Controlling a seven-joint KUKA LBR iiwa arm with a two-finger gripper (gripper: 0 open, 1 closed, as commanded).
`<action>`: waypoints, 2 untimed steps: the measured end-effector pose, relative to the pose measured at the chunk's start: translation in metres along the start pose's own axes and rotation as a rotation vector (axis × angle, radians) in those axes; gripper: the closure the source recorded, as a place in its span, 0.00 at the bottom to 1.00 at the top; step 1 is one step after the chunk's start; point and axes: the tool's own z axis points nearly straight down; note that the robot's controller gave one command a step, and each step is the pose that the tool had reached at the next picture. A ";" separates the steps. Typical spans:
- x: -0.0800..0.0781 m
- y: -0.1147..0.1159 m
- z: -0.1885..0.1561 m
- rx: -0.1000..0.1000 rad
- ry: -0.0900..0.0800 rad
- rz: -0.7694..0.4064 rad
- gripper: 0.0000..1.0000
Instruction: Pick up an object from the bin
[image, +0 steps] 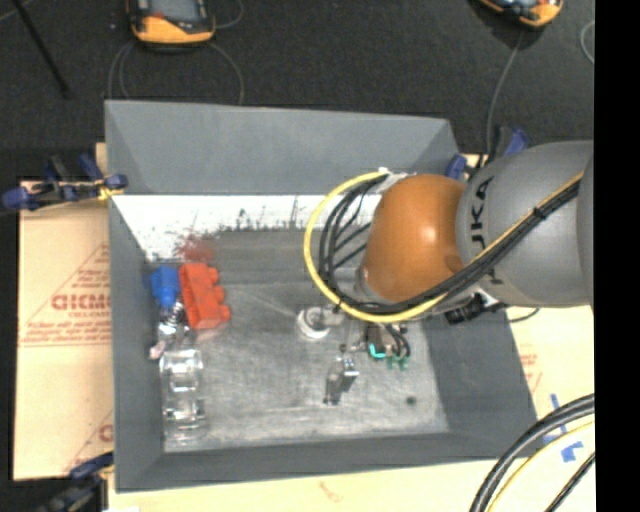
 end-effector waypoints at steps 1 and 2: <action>-0.055 0.026 0.012 -0.002 -0.012 0.027 0.00; -0.069 -0.019 0.074 -0.003 -0.014 0.075 0.00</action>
Offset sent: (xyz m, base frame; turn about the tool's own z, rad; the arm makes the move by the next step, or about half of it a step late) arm 0.0516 0.0246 -0.0123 0.0309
